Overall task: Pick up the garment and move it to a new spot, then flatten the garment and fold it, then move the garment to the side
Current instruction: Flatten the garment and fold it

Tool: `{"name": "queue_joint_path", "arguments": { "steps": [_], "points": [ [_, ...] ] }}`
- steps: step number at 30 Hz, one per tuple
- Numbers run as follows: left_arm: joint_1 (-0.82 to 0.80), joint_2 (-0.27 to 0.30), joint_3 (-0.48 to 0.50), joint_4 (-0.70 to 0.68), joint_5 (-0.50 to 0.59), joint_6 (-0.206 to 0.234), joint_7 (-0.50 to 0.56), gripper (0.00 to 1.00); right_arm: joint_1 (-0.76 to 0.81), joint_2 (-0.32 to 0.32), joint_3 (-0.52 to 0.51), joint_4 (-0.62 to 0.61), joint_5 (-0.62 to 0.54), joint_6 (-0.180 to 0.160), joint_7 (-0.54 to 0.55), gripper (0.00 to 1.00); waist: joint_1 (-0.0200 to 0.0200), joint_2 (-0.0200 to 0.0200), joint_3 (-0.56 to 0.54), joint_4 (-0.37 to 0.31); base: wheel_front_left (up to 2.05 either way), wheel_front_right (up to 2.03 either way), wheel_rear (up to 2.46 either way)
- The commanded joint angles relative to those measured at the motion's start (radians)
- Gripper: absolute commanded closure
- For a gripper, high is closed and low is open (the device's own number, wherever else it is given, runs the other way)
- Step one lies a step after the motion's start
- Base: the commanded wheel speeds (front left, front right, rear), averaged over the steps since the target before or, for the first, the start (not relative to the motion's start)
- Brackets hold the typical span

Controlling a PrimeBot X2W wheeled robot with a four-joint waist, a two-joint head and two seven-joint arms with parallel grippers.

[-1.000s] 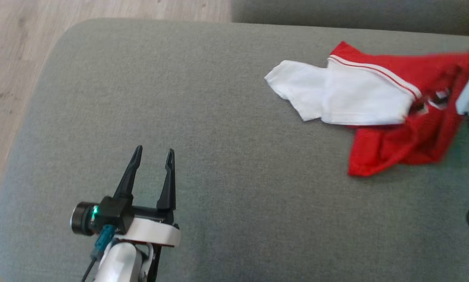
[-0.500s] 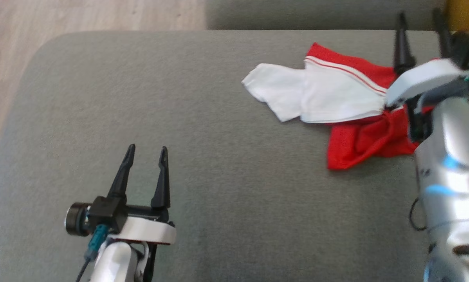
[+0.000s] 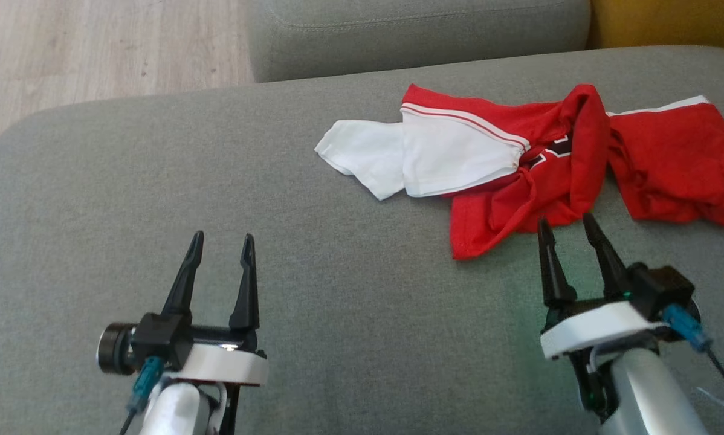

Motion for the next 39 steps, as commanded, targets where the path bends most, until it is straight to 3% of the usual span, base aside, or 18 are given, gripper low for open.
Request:
{"name": "queue_joint_path", "arguments": {
  "steps": [1,5,9,12,16,19,20,21,22,23,28,32,39],
  "points": [
    [-0.026,0.001,0.026,-0.031,-0.001,-0.001,-0.005,0.00,-0.040,0.006,0.028,-0.057,0.003,-0.001,-0.012,0.00,0.0002,-0.0001,0.006,-0.004,0.00,0.00,0.00],
    [-0.051,0.004,0.028,-0.026,0.018,-0.021,-0.005,0.00,-0.020,0.006,0.036,-0.109,0.007,-0.001,-0.008,0.00,0.0002,-0.0001,0.033,-0.021,0.00,0.00,0.00],
    [-0.133,0.023,0.012,0.020,0.015,-0.070,-0.004,0.00,-0.017,0.006,0.038,-0.144,0.016,-0.001,-0.004,0.00,0.0002,-0.0001,0.083,-0.052,0.00,0.00,0.00],
    [-0.265,0.066,-0.033,0.075,0.002,-0.107,0.043,0.00,-0.018,0.006,0.047,-0.154,0.022,-0.001,-0.005,0.00,0.0002,-0.0001,0.127,-0.081,0.00,0.00,0.00],
    [-0.418,0.121,-0.109,0.136,-0.051,-0.120,0.154,0.00,-0.024,0.006,0.063,-0.157,0.034,-0.001,-0.007,0.00,0.0002,-0.0001,0.171,-0.116,0.00,0.00,0.00],
    [-0.565,0.216,-0.248,0.185,-0.173,-0.121,0.296,0.00,-0.035,0.006,0.078,-0.157,0.054,-0.001,-0.010,0.00,0.0002,-0.0001,0.209,-0.155,0.00,0.00,0.00],
    [-0.646,0.286,-0.327,0.209,-0.274,-0.121,0.382,0.00,-0.044,0.006,0.089,-0.155,0.067,-0.001,-0.012,0.00,0.0002,-0.0001,0.232,-0.181,0.00,0.00,0.00],
    [-0.680,0.319,-0.362,0.220,-0.320,-0.121,0.422,0.00,-0.049,0.006,0.097,-0.154,0.073,-0.001,-0.012,0.00,0.0002,-0.0001,0.242,-0.194,0.00,0.00,0.00],
    [-0.680,0.319,-0.362,0.220,-0.320,-0.121,0.422,0.00,-0.049,0.006,0.097,-0.154,0.073,-0.001,-0.012,0.00,0.0002,-0.0001,0.242,-0.194,0.00,0.00,0.00],
    [-0.734,0.382,-0.426,0.238,-0.410,-0.121,0.497,0.00,-0.057,0.006,0.113,-0.153,0.084,-0.001,-0.013,0.00,0.0002,-0.0001,0.262,-0.221,0.00,0.00,0.00],
    [-0.822,0.488,-0.531,0.270,-0.554,-0.121,0.574,0.00,-0.069,0.006,0.129,-0.169,0.112,-0.001,-0.014,0.00,0.0002,-0.0001,0.301,-0.272,0.00,0.00,0.00],
    [-0.865,0.521,-0.580,0.318,-0.603,-0.121,0.582,0.00,-0.074,0.006,0.140,-0.180,0.125,-0.001,-0.014,0.00,0.0002,-0.0001,0.325,-0.302,0.00,0.00,0.00],
    [-0.907,0.529,-0.639,0.409,-0.653,-0.121,0.578,0.00,-0.075,0.006,0.145,-0.195,0.139,-0.001,-0.014,0.00,0.0002,-0.0001,0.348,-0.338,0.00,0.00,0.00]
  ]
}}
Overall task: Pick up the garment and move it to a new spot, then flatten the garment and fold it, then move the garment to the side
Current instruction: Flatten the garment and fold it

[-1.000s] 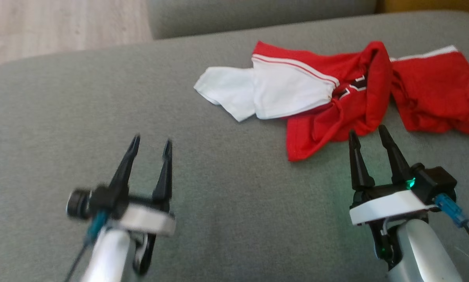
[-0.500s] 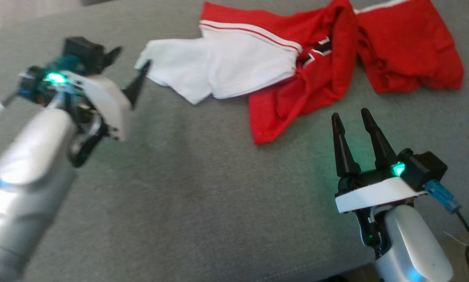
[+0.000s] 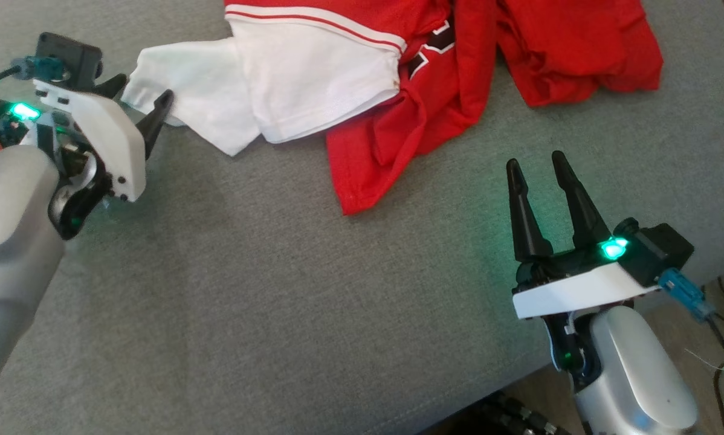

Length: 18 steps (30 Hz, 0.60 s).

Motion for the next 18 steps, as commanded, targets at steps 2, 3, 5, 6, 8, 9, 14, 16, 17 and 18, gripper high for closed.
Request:
{"name": "queue_joint_path", "arguments": {
  "steps": [2,3,5,6,8,9,14,16,17,18],
  "points": [
    [-0.061,0.041,0.024,0.009,-0.021,0.002,-0.008,0.00,-0.009,-0.002,0.019,-0.038,0.010,-0.001,-0.011,0.00,-0.0001,0.0000,0.008,-0.010,0.00,0.00,0.00],
    [-0.063,0.038,0.019,0.021,-0.029,0.002,-0.010,0.00,-0.008,-0.002,0.018,-0.040,0.010,-0.001,-0.011,0.00,-0.0001,0.0000,0.009,-0.011,0.00,0.00,0.00],
    [-0.064,0.031,0.006,0.038,-0.043,0.002,-0.010,0.15,-0.007,-0.002,0.016,-0.042,0.009,-0.001,-0.011,0.00,-0.0001,0.0000,0.010,-0.012,0.00,0.00,0.00],
    [-0.065,0.030,0.000,0.045,-0.050,0.002,-0.012,0.56,-0.006,-0.002,0.014,-0.043,0.008,-0.001,-0.011,0.00,-0.0001,0.0000,0.011,-0.011,0.00,0.00,0.00],
    [-0.069,0.027,-0.012,0.051,-0.063,0.002,-0.022,1.00,-0.006,-0.002,0.011,-0.044,0.004,-0.001,-0.011,0.00,-0.0001,0.0000,0.010,-0.008,0.00,0.00,0.00],
    [-0.070,0.025,-0.016,0.052,-0.073,0.002,-0.031,1.00,-0.007,-0.002,0.009,-0.043,0.001,-0.001,-0.011,0.00,-0.0001,0.0000,0.010,-0.004,0.00,0.00,0.00],
    [-0.086,0.021,-0.011,0.070,-0.108,0.002,-0.109,1.00,-0.007,-0.002,0.001,-0.034,-0.017,-0.001,-0.011,0.00,-0.0001,0.0000,-0.004,0.021,0.00,0.00,0.00],
    [-0.092,0.018,-0.006,0.084,-0.114,0.002,-0.152,1.00,-0.008,-0.002,-0.001,-0.029,-0.025,-0.001,-0.011,0.00,-0.0001,0.0000,-0.014,0.035,0.00,0.00,0.00],
    [-0.094,0.017,-0.003,0.093,-0.116,0.002,-0.172,1.00,-0.009,-0.002,-0.001,-0.027,-0.029,-0.001,-0.011,0.00,-0.0001,0.0000,-0.018,0.041,0.00,0.00,0.00],
    [-0.096,0.015,-0.001,0.101,-0.118,0.002,-0.193,1.00,-0.010,-0.002,-0.003,-0.024,-0.034,-0.001,-0.011,0.00,-0.0001,0.0000,-0.025,0.050,0.00,0.00,0.00]
  ]
}}
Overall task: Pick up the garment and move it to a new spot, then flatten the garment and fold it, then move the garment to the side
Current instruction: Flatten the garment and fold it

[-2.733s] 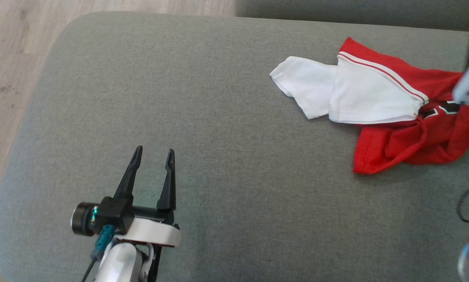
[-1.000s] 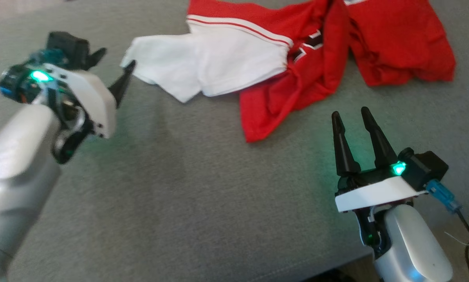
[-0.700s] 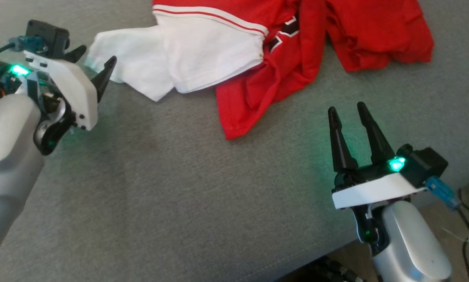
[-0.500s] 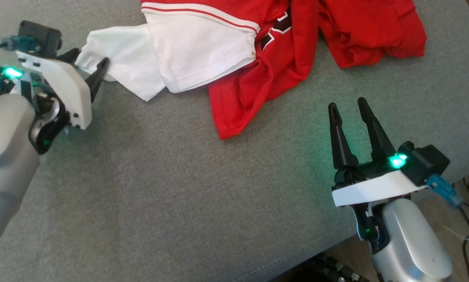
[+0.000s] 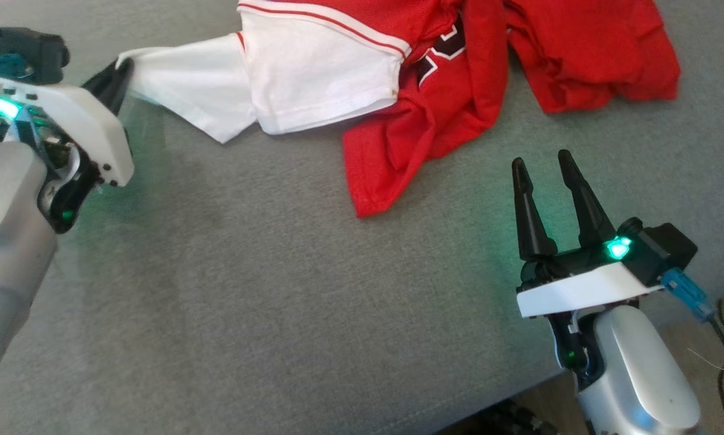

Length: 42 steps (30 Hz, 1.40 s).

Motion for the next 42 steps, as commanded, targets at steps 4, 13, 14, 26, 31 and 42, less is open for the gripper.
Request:
{"name": "queue_joint_path", "arguments": {
  "steps": [4,13,14,26,31,42],
  "points": [
    [-0.061,0.029,0.053,0.029,-0.010,0.002,-0.074,1.00,-0.011,-0.002,0.012,-0.017,-0.022,-0.001,-0.011,0.00,0.0000,0.0000,-0.030,0.040,0.00,0.00,0.00],
    [0.008,0.046,0.100,0.156,-0.046,0.004,-0.218,1.00,0.000,-0.002,-0.002,0.020,-0.082,-0.001,-0.011,0.00,0.0000,0.0000,-0.106,0.180,0.00,0.00,0.00],
    [0.023,0.049,0.104,0.165,-0.051,0.004,-0.231,1.00,0.001,-0.002,-0.003,0.024,-0.086,-0.001,-0.010,0.00,0.0000,0.0000,-0.115,0.196,0.00,0.00,0.00],
    [0.222,0.047,0.089,0.189,-0.078,0.003,-0.335,1.00,0.040,-0.002,-0.003,0.039,-0.127,-0.001,0.034,0.00,0.0000,0.0000,-0.217,0.351,0.00,0.00,0.00],
    [0.284,0.021,0.073,0.171,-0.071,0.008,-0.361,1.00,0.063,-0.002,-0.007,0.041,-0.136,-0.001,0.054,0.00,0.0000,0.0000,-0.258,0.389,0.00,0.00,0.00],
    [0.381,0.035,0.076,0.110,-0.051,0.059,-0.398,1.00,0.101,-0.002,-0.013,0.035,-0.128,-0.001,0.068,0.00,0.0000,0.0000,-0.328,0.442,0.00,0.00,0.00]
  ]
}}
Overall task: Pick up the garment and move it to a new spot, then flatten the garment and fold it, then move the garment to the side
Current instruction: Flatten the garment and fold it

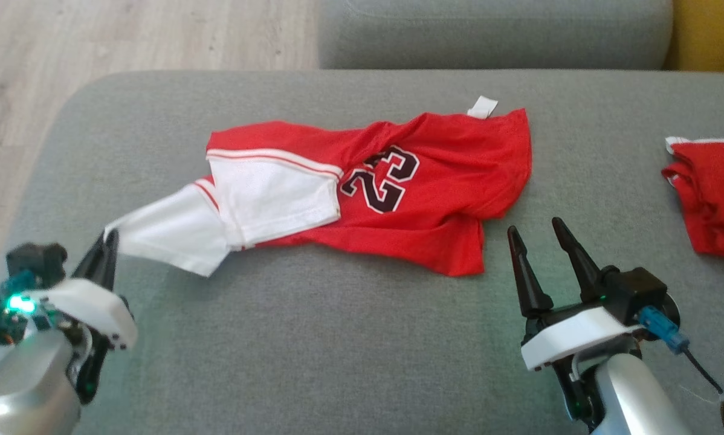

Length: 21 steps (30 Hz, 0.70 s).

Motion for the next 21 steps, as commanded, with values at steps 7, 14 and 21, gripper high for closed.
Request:
{"name": "queue_joint_path", "arguments": {
  "steps": [7,14,21],
  "points": [
    [0.017,0.062,0.036,-0.089,0.021,0.037,-0.022,0.31,0.007,-0.002,0.019,-0.031,0.011,-0.001,-0.001,0.00,0.0001,-0.0001,-0.030,0.040,0.00,0.00,0.00],
    [0.039,0.031,0.175,-0.386,0.169,0.160,-0.027,0.00,0.009,-0.002,-0.015,-0.031,0.006,-0.001,-0.001,0.00,0.0001,-0.0001,-0.039,0.076,0.00,0.00,0.00],
    [0.251,-0.065,0.353,-0.659,0.319,0.269,-0.027,0.00,0.031,-0.002,-0.023,-0.022,0.002,-0.001,0.012,0.00,0.0001,-0.0001,-0.032,0.085,0.00,0.00,0.00]
  ]
}}
